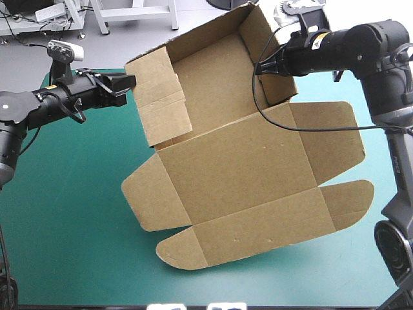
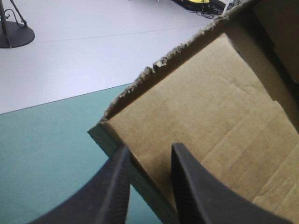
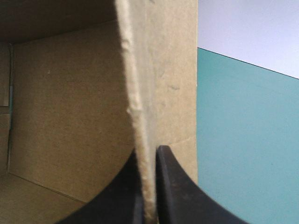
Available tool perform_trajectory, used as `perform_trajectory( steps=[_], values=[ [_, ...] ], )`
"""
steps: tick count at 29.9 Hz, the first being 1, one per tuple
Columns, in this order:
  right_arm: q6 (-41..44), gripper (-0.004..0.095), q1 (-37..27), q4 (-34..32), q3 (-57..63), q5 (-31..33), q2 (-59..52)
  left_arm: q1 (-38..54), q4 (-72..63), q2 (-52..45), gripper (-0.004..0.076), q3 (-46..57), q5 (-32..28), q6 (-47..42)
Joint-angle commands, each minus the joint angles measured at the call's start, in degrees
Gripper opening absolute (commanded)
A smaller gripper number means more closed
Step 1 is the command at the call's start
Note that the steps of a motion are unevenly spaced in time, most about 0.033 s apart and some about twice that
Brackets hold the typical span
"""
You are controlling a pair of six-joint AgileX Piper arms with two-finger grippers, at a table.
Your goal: Fold the box
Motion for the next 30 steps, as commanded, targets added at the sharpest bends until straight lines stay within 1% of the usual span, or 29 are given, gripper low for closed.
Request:
perform_trajectory(
  steps=[1, 7, 12, 17, 25, 30],
  values=[
    [1.2, -0.0018, 1.3, 5.3, -1.5, -6.7, -2.4, -0.3, -0.7, -1.1, 0.0218, -1.9, -1.3, -3.2],
    [1.5, -0.0018, 3.1, 5.0, -1.5, -9.1, -1.5, -0.3, -0.5, 0.0, 0.0218, -1.9, -0.7, -6.2],
    [2.3, -0.0018, 3.6, 6.4, -1.5, -14.0, -0.7, -0.3, 0.1, 1.1, 0.0218, -1.9, -1.3, -8.4],
    [2.9, -0.0018, 3.6, 6.3, -1.5, -17.4, 0.1, -0.3, 0.1, 2.1, 0.0218, -1.9, -2.0, -10.3],
    [4.9, -0.0018, 3.6, 6.7, -1.5, -19.5, 1.5, -0.3, 0.7, 2.7, 0.0218, -1.9, -6.4, -10.7],
    [4.9, -0.0018, 3.6, 9.6, -1.5, -19.0, 1.9, -0.3, 0.1, 4.1, 0.0218, -1.9, -7.3, -10.4]
  ],
)
